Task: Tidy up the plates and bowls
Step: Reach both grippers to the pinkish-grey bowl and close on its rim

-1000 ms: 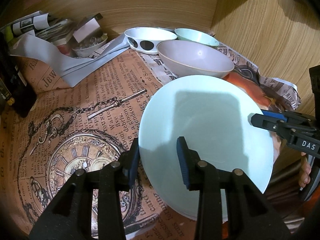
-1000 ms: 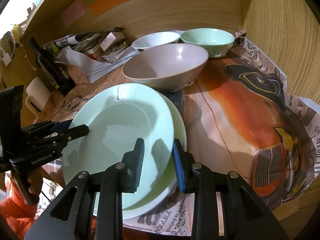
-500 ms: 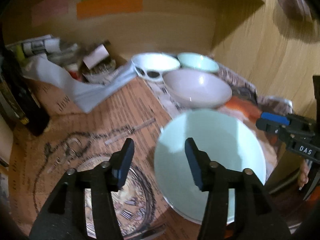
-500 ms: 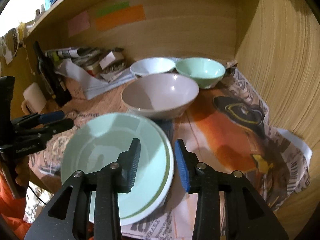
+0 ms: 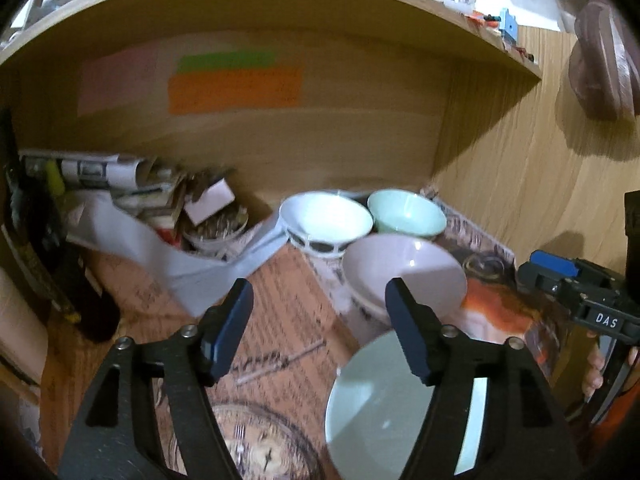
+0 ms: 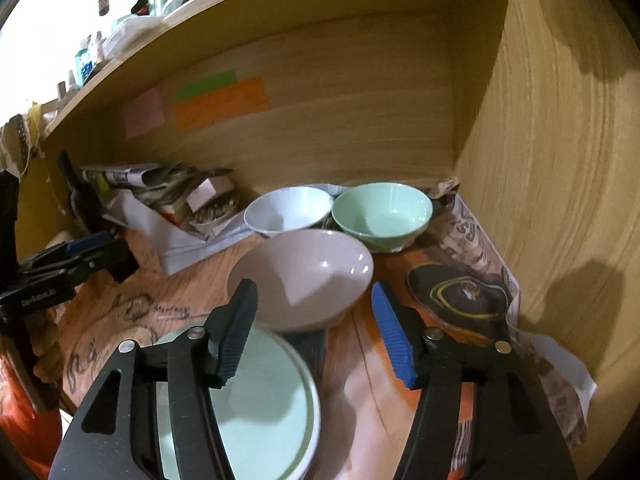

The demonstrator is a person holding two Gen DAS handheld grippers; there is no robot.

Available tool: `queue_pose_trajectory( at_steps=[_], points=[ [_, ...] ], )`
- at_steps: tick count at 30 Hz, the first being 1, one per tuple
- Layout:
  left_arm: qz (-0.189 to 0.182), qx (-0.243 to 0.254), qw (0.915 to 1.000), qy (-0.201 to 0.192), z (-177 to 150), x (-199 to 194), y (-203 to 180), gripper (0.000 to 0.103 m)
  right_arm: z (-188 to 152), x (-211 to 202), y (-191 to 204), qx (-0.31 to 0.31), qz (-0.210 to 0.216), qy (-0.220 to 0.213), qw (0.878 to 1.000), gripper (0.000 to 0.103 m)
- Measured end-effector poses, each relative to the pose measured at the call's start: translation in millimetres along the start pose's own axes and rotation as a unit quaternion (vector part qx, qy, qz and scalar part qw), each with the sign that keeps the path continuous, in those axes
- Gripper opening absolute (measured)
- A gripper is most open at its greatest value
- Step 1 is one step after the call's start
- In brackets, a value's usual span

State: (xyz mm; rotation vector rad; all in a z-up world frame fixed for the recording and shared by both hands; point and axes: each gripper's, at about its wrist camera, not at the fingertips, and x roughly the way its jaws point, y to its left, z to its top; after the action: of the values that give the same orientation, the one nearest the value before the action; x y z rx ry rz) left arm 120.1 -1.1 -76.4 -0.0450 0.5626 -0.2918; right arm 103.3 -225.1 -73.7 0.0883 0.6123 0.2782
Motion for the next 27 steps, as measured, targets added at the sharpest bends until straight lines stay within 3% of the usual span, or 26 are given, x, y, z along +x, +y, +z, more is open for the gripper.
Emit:
queue_pose_trajectory(
  at_steps=[4, 16, 27],
  points=[
    [-0.009, -0.003, 0.9999, 0.011, 11, 24, -3, 0.072, 4, 17, -8, 0.004, 0.000, 0.006, 1.000, 0.061],
    [-0.020, -0.002, 0.9930, 0.116, 14, 122, -11, 0.072, 8, 78, -41, 0.026, -0.015, 0.057, 0.998, 0.061],
    [-0.039, -0.005, 0.9857, 0.164, 7, 167, -14, 0.072, 2, 117, -61, 0.043, -0.012, 0.099, 0.994, 0.061]
  ],
)
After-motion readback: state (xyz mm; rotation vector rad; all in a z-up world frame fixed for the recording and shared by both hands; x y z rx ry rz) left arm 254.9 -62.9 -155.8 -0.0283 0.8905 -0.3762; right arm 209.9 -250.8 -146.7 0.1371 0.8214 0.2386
